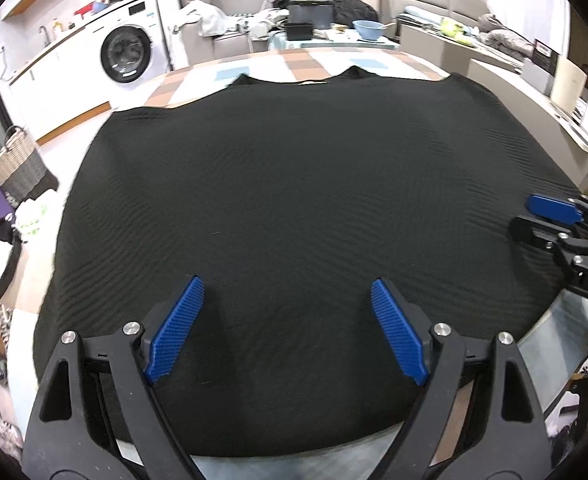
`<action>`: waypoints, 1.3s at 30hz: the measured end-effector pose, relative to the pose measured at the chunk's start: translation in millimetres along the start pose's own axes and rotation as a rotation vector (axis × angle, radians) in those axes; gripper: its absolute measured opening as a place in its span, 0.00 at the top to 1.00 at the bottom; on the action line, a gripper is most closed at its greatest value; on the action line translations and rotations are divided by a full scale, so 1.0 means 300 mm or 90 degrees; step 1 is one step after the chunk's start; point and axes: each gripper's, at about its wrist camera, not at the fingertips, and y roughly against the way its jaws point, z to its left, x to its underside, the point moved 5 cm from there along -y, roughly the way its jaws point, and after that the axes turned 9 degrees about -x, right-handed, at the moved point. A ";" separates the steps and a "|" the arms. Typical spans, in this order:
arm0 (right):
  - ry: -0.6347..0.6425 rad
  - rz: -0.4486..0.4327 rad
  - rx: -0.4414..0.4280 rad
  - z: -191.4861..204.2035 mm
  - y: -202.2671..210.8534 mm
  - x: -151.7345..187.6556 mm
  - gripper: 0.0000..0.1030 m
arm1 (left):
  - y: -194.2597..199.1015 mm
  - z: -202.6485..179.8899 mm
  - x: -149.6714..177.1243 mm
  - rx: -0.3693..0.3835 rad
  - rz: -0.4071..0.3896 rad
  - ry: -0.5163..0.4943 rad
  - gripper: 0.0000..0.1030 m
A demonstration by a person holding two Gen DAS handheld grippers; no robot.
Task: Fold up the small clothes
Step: 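Lower the left tool onto the sweater's side edge and grasp it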
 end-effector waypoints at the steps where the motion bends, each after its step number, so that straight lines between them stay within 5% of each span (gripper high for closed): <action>1: 0.000 0.000 0.001 0.000 0.001 -0.001 0.50 | 0.000 0.021 0.005 -0.006 0.002 0.004 0.18; 14: 0.005 -0.012 -0.029 0.048 -0.001 -0.010 0.38 | 0.092 0.316 0.136 -0.001 0.008 0.103 0.18; 24: 0.003 -0.017 -0.063 0.110 -0.007 -0.009 0.38 | 0.188 0.351 0.276 0.040 0.059 0.169 0.18; 39: 0.013 -0.011 -0.068 0.146 -0.027 -0.014 0.38 | 0.086 0.464 0.215 0.020 0.017 0.327 0.24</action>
